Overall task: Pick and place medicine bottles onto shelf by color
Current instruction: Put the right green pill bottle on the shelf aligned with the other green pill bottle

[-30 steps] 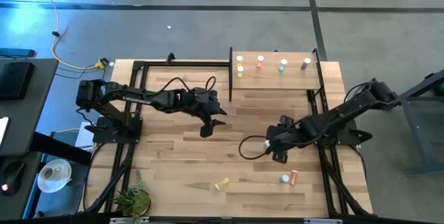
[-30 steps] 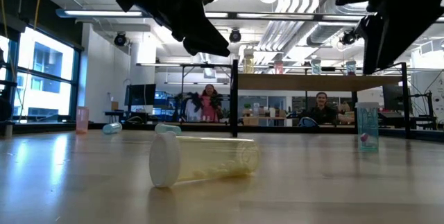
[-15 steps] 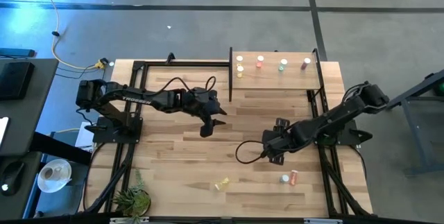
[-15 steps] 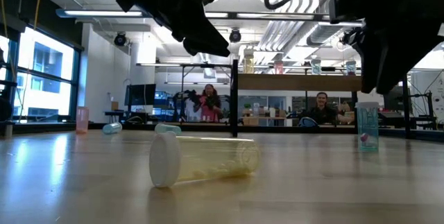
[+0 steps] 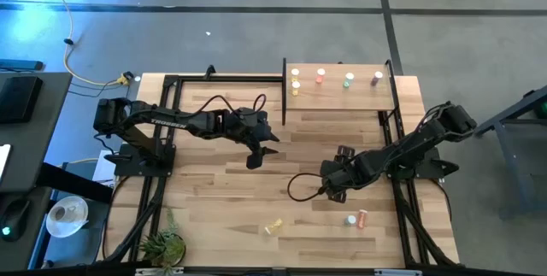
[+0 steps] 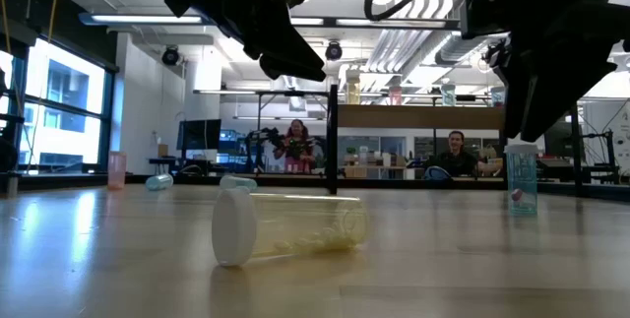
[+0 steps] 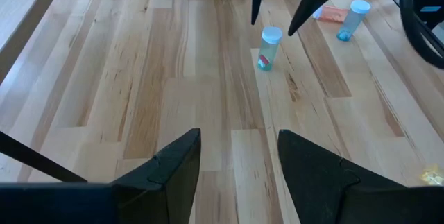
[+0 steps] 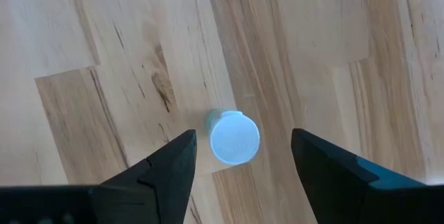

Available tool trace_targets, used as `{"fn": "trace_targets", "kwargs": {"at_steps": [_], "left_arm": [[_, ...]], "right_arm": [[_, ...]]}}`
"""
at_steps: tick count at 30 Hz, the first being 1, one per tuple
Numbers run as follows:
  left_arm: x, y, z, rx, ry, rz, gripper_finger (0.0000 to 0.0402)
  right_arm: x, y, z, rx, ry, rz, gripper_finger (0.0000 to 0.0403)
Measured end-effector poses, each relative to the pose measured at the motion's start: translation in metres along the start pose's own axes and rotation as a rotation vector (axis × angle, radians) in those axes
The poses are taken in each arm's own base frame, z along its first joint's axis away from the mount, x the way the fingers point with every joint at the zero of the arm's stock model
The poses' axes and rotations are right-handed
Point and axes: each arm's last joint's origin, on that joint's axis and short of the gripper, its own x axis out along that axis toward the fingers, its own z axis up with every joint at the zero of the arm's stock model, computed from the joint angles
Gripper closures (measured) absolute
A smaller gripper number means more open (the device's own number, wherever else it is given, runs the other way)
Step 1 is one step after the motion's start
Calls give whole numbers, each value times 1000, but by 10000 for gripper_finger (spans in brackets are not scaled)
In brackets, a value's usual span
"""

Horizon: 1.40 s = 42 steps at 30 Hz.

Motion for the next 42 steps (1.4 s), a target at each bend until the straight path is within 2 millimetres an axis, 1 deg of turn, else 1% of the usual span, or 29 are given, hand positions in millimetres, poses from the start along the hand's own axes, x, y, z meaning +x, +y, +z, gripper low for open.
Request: {"fn": "trace_targets", "kwargs": {"at_steps": [6,17,21,24,32,37,39,42], "left_arm": [[0,0,-1,-2,12,-1,218],[0,0,-3,-4,26,-2,218],[0,0,-3,-4,26,-2,218],[0,0,-3,-4,26,-2,218],[0,0,-3,-4,27,-2,218],[0,0,-6,-10,59,-2,218],[-6,3,-7,-20,85,12,218],[-19,7,-3,-28,81,41,218]], "right_arm": [[3,2,1,17,4,-5,176],[22,8,1,4,50,-47,176],[25,9,0,0,58,-53,178],[25,10,1,-1,57,-52,194],[25,10,0,-7,60,-48,259],[25,10,0,-9,63,-44,278],[25,10,0,-9,63,-43,282],[23,9,0,-7,63,-35,284]]}}
